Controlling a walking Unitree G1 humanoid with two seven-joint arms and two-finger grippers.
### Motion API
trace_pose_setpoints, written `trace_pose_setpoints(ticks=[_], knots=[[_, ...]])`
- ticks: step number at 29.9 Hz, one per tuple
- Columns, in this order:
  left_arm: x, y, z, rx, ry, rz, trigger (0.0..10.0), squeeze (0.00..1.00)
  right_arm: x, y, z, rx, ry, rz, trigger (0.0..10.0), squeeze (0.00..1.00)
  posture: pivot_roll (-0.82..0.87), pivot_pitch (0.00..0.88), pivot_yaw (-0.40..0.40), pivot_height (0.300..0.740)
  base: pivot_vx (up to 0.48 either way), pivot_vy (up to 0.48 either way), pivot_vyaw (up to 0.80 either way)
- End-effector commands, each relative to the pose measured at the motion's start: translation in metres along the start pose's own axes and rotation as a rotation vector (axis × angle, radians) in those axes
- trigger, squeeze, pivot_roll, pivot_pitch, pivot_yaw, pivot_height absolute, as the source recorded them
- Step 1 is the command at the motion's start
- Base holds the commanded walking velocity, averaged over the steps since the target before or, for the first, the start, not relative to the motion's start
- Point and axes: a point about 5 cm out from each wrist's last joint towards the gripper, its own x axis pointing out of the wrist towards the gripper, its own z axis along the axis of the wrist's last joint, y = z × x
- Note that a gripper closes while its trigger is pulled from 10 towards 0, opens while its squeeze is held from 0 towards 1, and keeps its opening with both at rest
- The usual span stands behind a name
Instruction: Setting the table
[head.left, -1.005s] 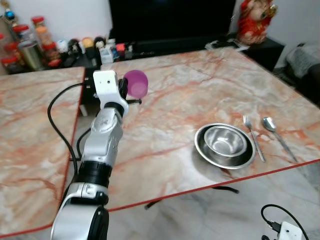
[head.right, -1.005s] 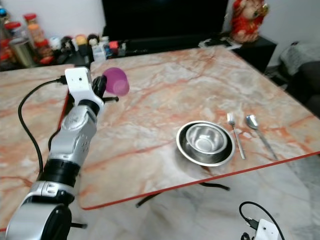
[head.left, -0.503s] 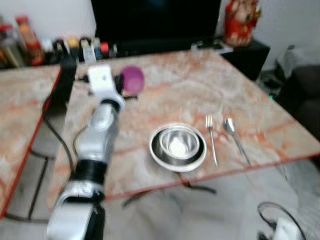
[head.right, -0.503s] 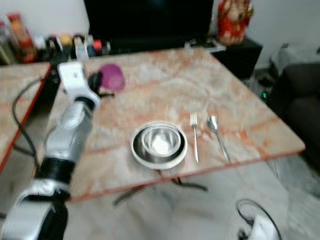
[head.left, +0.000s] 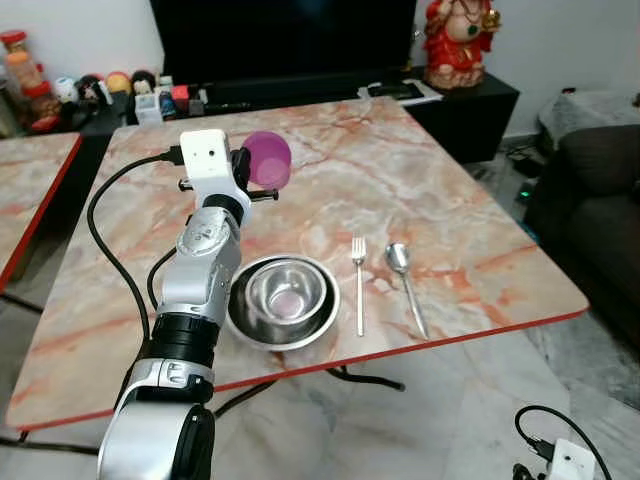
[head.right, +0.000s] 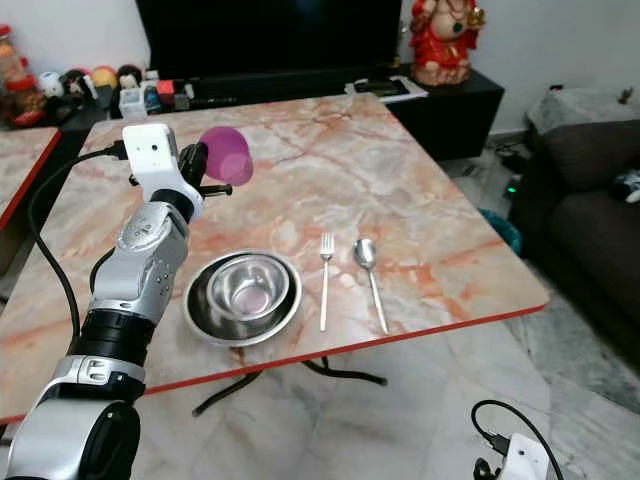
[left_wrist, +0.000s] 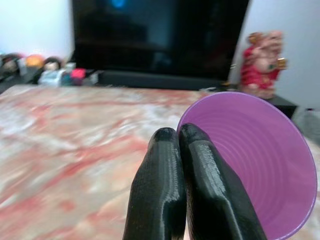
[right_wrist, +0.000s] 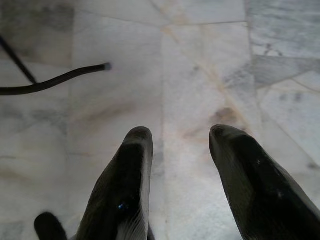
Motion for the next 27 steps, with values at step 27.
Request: trace_pose_setpoints(ticks=[27], knots=[[-0.004, 0.053, -0.016, 0.103, 0.518, -0.037, 10.0, 0.00, 0.000, 0.002, -0.003, -0.001, 0.026, 0.018, 10.0, 0.00, 0.06, 0.043, 0.006, 0.736, 0.000, 0.000, 0.00]])
